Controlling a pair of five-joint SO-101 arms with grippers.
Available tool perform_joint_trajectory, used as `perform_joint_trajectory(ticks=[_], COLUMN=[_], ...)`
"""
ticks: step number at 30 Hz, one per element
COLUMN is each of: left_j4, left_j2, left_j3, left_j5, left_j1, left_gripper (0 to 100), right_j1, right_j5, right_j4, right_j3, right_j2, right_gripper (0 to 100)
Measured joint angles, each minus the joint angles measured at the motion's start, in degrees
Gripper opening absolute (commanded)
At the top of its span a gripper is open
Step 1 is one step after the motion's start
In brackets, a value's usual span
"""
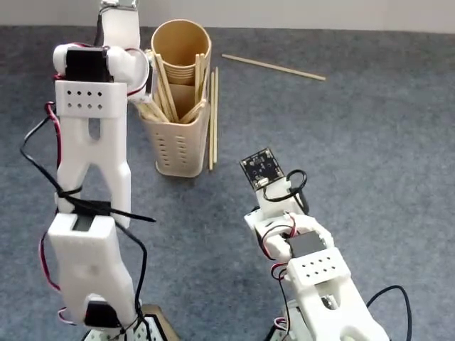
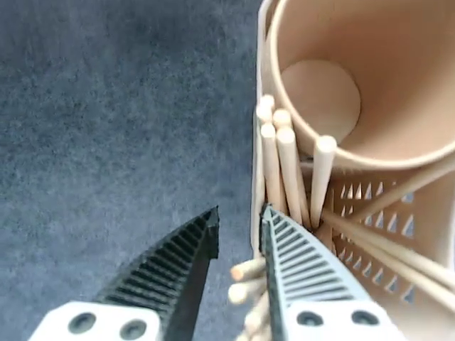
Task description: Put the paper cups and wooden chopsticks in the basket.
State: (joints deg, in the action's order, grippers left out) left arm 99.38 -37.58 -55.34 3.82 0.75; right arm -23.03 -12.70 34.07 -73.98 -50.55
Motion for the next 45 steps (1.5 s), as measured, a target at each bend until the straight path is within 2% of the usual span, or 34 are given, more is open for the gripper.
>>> perform_joint_trajectory(ticks=[6, 17, 21, 27, 31, 37, 45], left_j4=[-1.0, -10.0, -9.5, -2.0, 0.0, 1.3, 1.3], left_j2=[0.1, -4.8, -7.3, -9.1, -9.1, -0.8, 22.0], left_j3=[3.0, 3.7, 0.9, -6.6, -13.8, -21.2, -18.4], left_j5=[0.0, 0.0, 0.0, 0.0, 0.0, -2.2, -4.6], left_j1=[-0.2, -0.2, -0.2, -0.2, -0.2, -0.2, 2.1], left_gripper=[13, 13, 13, 13, 13, 13, 13], right_j1=[0.0, 0.0, 0.0, 0.0, 0.0, 0.0, 0.0], right_j5=[0.0, 0.0, 0.0, 0.0, 0.0, 0.0, 0.0], right_j4=[0.0, 0.0, 0.0, 0.0, 0.0, 0.0, 0.0], right_j3=[0.0, 0.0, 0.0, 0.0, 0.0, 0.0, 0.0], right_j2=[0.0, 0.0, 0.0, 0.0, 0.0, 0.0, 0.0], right_gripper=[31.3, 31.3, 31.3, 31.3, 31.3, 31.3, 31.3])
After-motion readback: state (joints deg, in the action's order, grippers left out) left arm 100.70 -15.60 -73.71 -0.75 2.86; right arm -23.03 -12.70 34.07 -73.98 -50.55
